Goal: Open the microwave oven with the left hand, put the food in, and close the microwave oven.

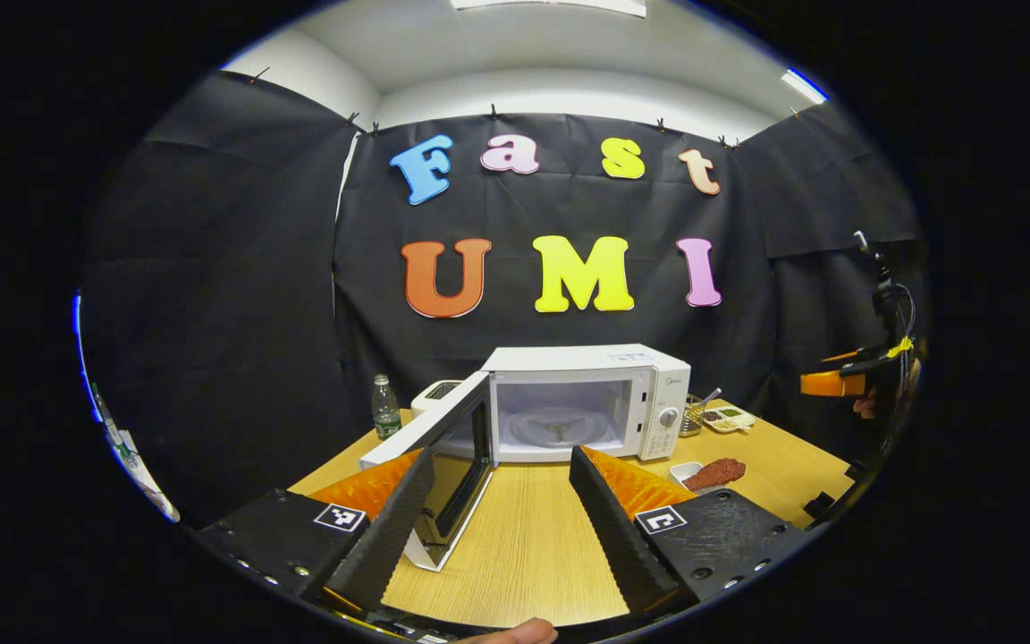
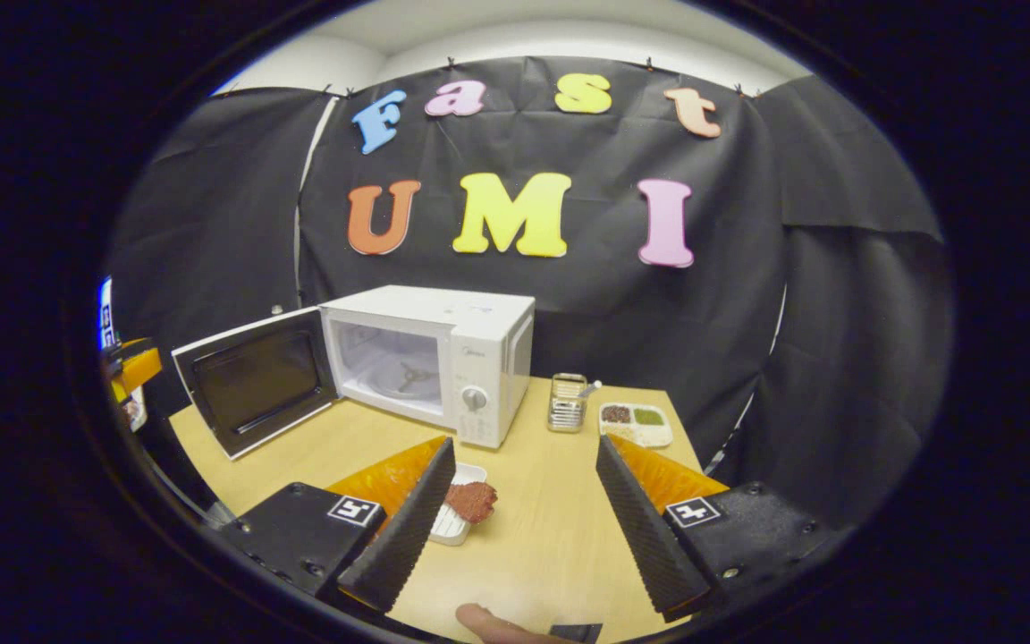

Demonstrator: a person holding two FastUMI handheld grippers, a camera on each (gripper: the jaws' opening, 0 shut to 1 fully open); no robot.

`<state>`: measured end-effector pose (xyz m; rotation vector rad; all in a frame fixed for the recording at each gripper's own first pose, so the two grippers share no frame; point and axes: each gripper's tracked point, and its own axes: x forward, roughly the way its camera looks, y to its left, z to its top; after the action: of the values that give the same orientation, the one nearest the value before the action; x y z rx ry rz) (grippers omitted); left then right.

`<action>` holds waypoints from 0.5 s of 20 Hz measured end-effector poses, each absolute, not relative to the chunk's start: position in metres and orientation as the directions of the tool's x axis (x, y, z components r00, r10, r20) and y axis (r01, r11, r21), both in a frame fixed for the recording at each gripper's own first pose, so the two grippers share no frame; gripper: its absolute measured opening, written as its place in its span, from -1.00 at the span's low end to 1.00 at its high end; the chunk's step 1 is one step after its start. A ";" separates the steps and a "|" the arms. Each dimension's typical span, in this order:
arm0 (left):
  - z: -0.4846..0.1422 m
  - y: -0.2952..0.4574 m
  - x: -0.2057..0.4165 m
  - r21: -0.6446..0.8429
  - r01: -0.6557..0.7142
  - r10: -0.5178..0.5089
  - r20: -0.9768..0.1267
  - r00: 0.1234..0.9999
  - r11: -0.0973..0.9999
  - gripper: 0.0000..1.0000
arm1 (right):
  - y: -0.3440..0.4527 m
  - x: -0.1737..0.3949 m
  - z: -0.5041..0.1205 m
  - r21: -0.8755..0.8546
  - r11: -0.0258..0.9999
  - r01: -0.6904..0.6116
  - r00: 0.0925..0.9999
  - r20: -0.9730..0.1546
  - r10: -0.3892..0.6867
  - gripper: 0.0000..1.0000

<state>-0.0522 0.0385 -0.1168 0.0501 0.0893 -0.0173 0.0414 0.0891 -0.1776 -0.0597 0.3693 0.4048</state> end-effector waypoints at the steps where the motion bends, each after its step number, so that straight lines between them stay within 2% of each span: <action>1: -0.113 0.034 -0.048 0.069 0.013 -0.007 -0.085 0.996 0.998 0.87 | 0.093 0.047 -0.188 0.048 0.912 -0.407 0.831 -0.395 0.392 1.00; 5: -0.099 0.006 -0.031 0.087 0.015 -0.008 -0.079 0.997 0.996 0.93 | 0.107 0.066 -0.233 0.194 0.875 -0.444 0.706 -0.525 0.475 0.96; 9: -0.080 -0.011 -0.017 0.038 0.016 -0.014 -0.056 0.998 0.999 0.94 | 0.124 0.076 -0.282 0.371 0.821 -0.434 0.552 -0.610 0.568 0.75; 10: -0.075 -0.013 -0.015 0.038 0.009 -0.007 -0.045 0.999 0.999 0.94 | 0.125 0.076 -0.293 0.409 0.810 -0.421 0.521 -0.621 0.585 0.46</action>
<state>-0.0154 -0.0127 -0.0750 0.0386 0.0446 -0.0082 0.0760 0.1252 -0.2927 0.2182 0.8248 0.6081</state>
